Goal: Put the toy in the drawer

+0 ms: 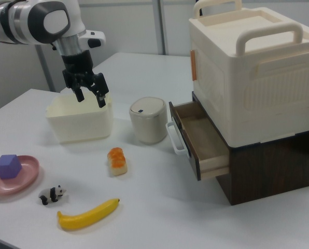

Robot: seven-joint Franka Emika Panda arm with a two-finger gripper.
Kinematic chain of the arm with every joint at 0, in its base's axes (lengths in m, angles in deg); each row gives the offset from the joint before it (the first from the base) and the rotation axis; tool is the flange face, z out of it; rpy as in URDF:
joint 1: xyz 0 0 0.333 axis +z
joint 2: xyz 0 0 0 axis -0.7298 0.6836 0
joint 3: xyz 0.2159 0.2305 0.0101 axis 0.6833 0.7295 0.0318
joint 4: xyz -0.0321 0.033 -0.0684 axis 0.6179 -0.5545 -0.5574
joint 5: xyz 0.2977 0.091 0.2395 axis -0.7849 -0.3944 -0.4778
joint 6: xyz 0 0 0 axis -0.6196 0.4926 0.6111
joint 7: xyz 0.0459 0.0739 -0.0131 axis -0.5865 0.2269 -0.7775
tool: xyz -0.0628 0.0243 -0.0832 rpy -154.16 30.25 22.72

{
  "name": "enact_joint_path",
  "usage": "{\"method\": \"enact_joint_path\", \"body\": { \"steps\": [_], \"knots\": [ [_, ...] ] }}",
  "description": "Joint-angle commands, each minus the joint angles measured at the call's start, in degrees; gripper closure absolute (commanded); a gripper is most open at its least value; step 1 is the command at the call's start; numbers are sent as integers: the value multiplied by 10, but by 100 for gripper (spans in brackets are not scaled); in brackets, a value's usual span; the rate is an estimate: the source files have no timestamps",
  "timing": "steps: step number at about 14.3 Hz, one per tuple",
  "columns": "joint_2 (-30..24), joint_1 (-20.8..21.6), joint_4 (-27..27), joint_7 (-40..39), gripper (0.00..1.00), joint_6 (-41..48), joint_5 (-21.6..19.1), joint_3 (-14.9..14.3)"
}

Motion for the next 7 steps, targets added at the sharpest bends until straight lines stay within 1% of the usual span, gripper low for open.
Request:
{"method": "enact_joint_path", "body": {
  "steps": [1,7],
  "knots": [
    [-4,3,8,8,0,22,-6,-4],
    [-4,3,8,6,0,17,-6,-3]
  ]
}}
